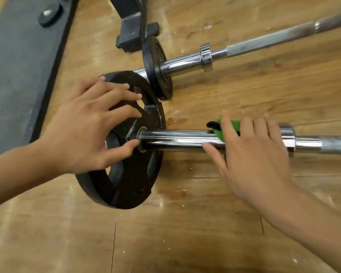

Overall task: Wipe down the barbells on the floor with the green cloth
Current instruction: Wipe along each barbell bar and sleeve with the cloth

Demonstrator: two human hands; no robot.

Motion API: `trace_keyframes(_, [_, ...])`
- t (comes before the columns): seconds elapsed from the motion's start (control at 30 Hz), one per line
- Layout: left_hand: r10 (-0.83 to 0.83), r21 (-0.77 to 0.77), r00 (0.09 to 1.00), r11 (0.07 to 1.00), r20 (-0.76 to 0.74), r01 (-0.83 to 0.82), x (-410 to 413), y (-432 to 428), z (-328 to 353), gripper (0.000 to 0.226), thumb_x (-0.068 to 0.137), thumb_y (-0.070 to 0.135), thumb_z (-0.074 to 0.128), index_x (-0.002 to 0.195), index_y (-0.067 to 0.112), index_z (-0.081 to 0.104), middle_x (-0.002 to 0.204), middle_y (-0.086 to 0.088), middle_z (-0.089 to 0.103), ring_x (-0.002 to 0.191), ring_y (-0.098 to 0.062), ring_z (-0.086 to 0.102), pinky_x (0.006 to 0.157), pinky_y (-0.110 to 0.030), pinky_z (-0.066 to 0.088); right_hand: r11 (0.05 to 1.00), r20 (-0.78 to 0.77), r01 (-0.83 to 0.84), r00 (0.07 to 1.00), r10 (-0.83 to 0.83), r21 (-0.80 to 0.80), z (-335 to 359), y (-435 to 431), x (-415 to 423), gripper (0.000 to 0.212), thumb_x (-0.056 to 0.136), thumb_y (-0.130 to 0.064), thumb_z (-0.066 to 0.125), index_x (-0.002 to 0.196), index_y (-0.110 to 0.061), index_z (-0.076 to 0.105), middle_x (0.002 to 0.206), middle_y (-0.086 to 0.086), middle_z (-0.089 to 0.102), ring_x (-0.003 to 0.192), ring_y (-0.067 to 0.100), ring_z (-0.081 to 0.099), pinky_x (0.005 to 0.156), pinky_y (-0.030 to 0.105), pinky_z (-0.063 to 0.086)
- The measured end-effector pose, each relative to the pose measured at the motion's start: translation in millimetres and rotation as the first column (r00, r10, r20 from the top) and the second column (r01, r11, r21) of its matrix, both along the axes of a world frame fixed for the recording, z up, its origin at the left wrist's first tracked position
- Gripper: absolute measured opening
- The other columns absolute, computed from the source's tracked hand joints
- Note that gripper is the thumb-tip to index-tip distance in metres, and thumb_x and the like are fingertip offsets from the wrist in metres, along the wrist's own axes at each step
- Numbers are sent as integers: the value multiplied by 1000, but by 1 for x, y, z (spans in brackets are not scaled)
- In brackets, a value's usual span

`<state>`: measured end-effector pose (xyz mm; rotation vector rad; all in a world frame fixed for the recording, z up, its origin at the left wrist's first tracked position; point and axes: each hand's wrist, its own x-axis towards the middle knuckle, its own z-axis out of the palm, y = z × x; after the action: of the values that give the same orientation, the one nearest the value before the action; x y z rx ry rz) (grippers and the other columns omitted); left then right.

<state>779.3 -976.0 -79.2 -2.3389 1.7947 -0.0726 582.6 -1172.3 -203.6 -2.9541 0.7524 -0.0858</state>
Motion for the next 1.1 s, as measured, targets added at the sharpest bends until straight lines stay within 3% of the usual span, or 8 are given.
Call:
trace_keyframes(0.13, [0,-15,1000,1000,-22,0,-13,4,0,51,87,57,59,116,18,75,139,-2,66,138,-27,54,120,-59,28,979,14,-99,995,98,180,5,58,35,71,107,-58,18,164,-17,25,134,22,55,131,43,46,125,58,17])
trace_keyframes(0.27, [-11,8,1000,1000,1,11,-22,12,-3,52,89,58,58,116,17,74,140,-5,66,140,-31,52,122,-58,26,938,30,-326,945,325,115,-6,81,46,63,109,-52,23,165,-22,22,140,22,51,137,43,41,126,59,11])
trace_keyframes(0.43, [-11,-29,999,999,47,12,-32,25,-7,56,89,59,55,115,14,76,139,-8,66,139,-35,53,123,-61,25,992,-6,-75,997,76,106,-3,24,-7,71,106,-61,14,153,-19,45,121,13,64,118,37,57,124,62,17])
trace_keyframes(0.53, [15,-37,998,999,58,-12,-37,23,-8,59,90,62,52,116,15,76,138,-9,67,138,-34,54,122,-62,25,994,-24,56,998,-54,90,0,32,-17,76,105,-64,13,159,-18,38,136,24,58,137,44,44,125,63,14])
trace_keyframes(0.67, [40,-15,996,999,74,-39,-38,21,-12,64,89,65,48,114,13,77,137,-11,67,137,-38,53,123,-60,23,995,17,-72,997,71,69,-4,61,6,64,107,-61,16,164,-34,22,153,22,48,150,43,32,125,65,1])
trace_keyframes(0.8, [130,8,986,991,105,-131,-57,13,-28,71,88,66,47,114,7,76,150,-25,52,145,-46,39,122,-64,16,996,-13,-15,1000,14,-93,-11,23,-21,56,111,-53,20,157,-30,41,135,13,62,145,40,42,125,65,0])
trace_keyframes(0.9, [140,-90,990,986,-17,-141,-84,-6,-46,74,91,68,42,122,9,73,155,-27,47,146,-46,39,121,-58,21,975,-22,44,998,-50,-216,-11,3,-42,52,111,-49,25,154,-26,45,136,12,61,146,40,41,124,67,0])
trace_keyframes(1.1, [249,-128,944,951,-217,-280,-108,-54,-107,80,106,66,11,162,15,35,169,-21,25,160,-37,16,129,-55,13,957,161,11,986,38,-291,-38,6,-62,50,111,-34,45,159,-22,40,155,14,48,154,37,29,127,58,3])
